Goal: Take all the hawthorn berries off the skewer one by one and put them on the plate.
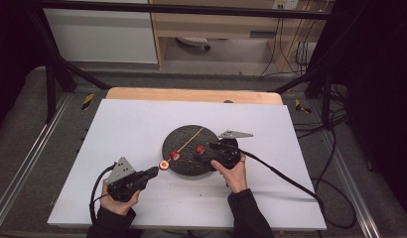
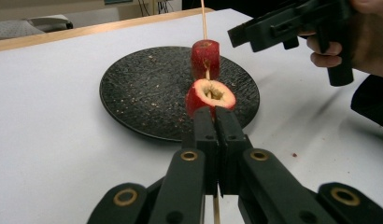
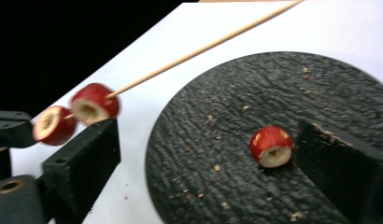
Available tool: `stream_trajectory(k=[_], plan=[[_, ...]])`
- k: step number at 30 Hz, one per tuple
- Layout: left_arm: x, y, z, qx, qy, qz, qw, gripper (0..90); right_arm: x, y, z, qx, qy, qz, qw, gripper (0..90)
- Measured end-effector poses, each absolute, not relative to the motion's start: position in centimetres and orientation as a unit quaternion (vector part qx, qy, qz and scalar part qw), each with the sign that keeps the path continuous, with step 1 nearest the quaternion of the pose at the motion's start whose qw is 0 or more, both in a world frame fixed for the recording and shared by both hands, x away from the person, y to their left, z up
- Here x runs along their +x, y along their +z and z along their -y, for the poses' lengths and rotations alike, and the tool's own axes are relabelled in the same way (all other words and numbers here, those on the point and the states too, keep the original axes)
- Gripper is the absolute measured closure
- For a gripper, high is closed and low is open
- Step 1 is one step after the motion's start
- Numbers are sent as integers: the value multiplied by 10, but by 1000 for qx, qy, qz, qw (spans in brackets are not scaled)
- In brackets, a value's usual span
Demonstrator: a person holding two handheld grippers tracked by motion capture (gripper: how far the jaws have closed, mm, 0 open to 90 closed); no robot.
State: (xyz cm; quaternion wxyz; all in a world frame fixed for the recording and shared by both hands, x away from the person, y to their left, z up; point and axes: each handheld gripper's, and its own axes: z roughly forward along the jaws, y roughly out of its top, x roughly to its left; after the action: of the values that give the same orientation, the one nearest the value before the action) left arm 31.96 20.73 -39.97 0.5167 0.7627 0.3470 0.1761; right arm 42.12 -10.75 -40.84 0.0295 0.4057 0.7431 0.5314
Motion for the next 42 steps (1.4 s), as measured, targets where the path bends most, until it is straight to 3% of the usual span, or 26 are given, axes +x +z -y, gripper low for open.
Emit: stream_trajectory(k=[7,18,35,42], plan=[[320,-401,-203,766,176,-344,515,885,409,-409,102,402,543,-737,19,58],[317,-402,-192,770,173,-336,514,885,402,-410,86,389,555,-735,-2,114],[314,-403,-183,776,170,-322,516,885,402,-411,75,383,573,-723,-46,470],[314,-403,-184,776,172,-322,514,885,404,-411,76,382,576,-720,-63,554]])
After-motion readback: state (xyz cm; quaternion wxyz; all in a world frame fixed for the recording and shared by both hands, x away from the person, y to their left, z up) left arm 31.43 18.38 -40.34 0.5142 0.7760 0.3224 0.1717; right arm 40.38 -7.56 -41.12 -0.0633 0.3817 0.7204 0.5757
